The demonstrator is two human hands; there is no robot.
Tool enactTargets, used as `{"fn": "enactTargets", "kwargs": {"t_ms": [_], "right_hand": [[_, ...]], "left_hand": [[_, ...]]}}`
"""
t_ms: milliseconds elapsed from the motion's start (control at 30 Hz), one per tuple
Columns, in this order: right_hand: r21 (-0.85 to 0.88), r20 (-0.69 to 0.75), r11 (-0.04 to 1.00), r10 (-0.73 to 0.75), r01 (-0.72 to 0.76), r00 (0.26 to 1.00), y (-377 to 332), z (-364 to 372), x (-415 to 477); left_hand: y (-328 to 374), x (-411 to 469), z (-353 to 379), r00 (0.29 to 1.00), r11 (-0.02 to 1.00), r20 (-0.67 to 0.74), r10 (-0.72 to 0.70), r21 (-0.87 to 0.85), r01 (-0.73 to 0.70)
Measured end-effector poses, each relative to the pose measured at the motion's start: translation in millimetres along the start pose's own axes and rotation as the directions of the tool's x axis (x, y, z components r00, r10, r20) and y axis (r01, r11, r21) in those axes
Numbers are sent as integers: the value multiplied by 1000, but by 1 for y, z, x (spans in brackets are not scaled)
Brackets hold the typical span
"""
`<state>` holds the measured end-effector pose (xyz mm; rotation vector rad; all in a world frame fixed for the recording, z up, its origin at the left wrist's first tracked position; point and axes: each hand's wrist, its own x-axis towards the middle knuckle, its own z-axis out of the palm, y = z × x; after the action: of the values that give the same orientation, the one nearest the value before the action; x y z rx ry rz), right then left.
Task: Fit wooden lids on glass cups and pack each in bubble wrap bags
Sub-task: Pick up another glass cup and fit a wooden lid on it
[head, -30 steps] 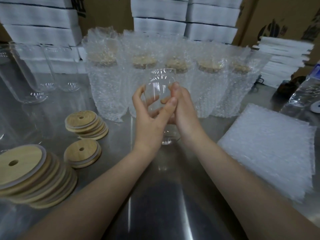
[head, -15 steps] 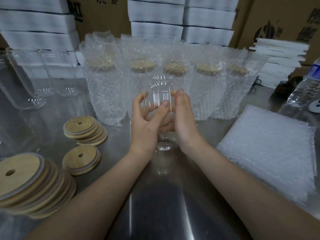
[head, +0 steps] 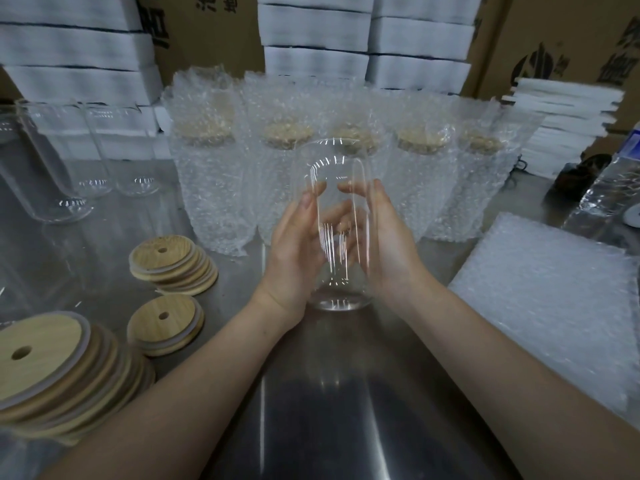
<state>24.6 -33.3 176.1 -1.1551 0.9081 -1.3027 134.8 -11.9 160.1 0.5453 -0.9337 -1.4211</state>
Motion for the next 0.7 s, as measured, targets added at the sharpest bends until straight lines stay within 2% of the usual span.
{"fn": "enactTargets", "kwargs": {"t_ms": [67,133,233,300,400,533,600,700], "right_hand": [[132,60,989,51,-59,997,-2,-2,-2],[186,108,979,57,-77,993,-3,-1,-3],[197,147,977,58,-87,987,-5,1,-6],[199,171,975,60,-94,983,-7,0,-7],[166,148,984,46,-70,988,-9,-2,-8],[-15,-8,996,-89,89,996,-8,3,-7],[-100,-36,983,-161,157,986,-8,9,-9],[-121,-14,966,-232,228,973,-5,11,-11]], "left_hand": [[-1,0,2,998,1000,57,-11,-16,12],[-3,1,2,996,999,89,5,34,-8],[-1,2,-1,997,983,-7,76,171,-74],[1,2,-4,980,944,-47,194,279,-174],[1,-1,-2,941,904,-59,333,303,-301],[-1,-6,13,953,934,-138,271,279,-225],[-1,-7,19,958,921,-136,252,336,-194],[-2,-7,22,954,886,-112,279,412,-211]]}}
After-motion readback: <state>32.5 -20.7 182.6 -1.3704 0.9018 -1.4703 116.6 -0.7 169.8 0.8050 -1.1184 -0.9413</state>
